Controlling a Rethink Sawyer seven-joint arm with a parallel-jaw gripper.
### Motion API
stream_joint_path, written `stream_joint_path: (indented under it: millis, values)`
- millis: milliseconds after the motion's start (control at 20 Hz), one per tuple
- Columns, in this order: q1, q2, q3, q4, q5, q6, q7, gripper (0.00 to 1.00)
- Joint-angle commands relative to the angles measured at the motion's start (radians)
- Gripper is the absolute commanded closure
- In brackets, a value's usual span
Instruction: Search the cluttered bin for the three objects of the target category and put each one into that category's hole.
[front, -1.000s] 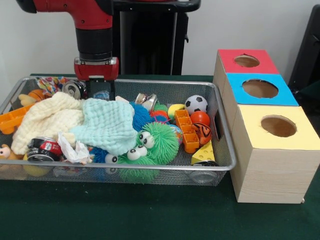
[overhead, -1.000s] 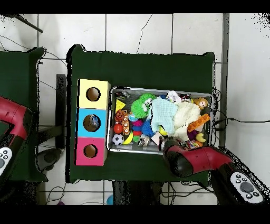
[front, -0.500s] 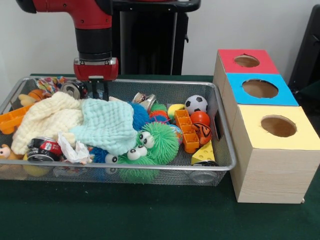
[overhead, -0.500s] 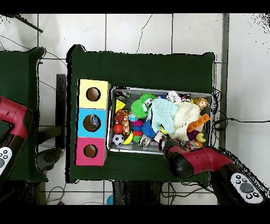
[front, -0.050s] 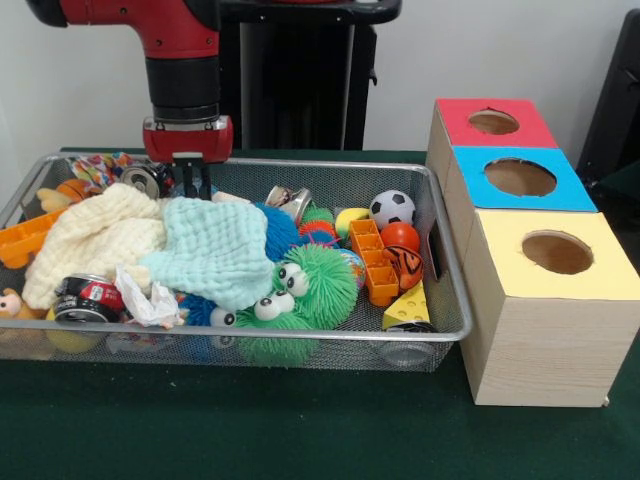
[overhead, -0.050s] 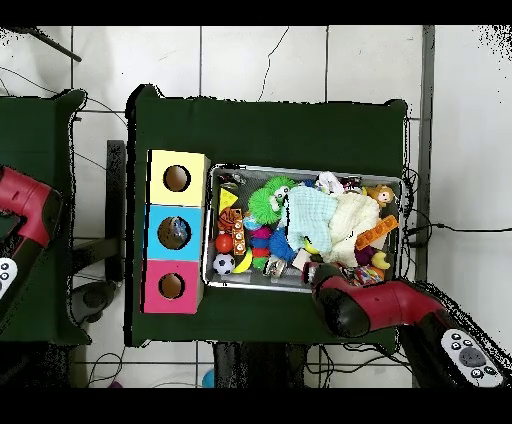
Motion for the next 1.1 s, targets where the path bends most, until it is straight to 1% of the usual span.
stream_joint_path:
  millis: [50, 150, 300, 500, 1100]
  values:
    - [-0.035, 0.118, 0.029, -0.092, -0.045, 0.065, -0.064, 1.00]
    - [-0.042, 0.102, 0.039, -0.078, -0.033, 0.080, -0.069, 1.00]
    - [-0.070, 0.049, 0.078, -0.035, 0.011, 0.136, -0.100, 1.00]
    - [-0.088, -0.006, 0.110, 0.007, 0.049, 0.178, -0.117, 1.00]
    - [-0.088, -0.056, 0.130, 0.039, 0.059, 0.205, -0.103, 1.00]
